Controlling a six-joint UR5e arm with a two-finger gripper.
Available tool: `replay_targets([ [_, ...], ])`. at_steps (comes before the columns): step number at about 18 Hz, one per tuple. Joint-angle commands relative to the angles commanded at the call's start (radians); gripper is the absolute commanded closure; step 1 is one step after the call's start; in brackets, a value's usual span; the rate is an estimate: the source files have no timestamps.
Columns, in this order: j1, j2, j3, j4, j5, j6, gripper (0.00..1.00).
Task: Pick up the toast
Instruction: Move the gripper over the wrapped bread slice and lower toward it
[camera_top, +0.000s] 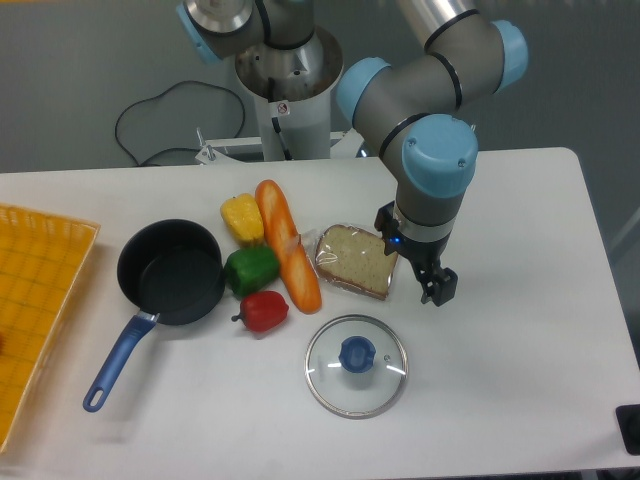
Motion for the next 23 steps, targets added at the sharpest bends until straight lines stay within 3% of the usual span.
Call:
replay_targets([
  [6, 0.043, 0.104, -0.120, 0.014, -0.009, -0.012, 0.00],
  [11, 0.040, 0.109, -0.124, 0.017, 0.002, -0.190, 0.00],
  [13, 0.040, 0.109, -0.127, 0.012, 0.002, -0.199, 0.00],
  [18, 0.031, 0.130, -0.225, 0.026, -0.005, -0.201, 0.00],
  [23, 0.034, 0.175, -0.311, 0.083, -0.008, -0.196, 0.00],
])
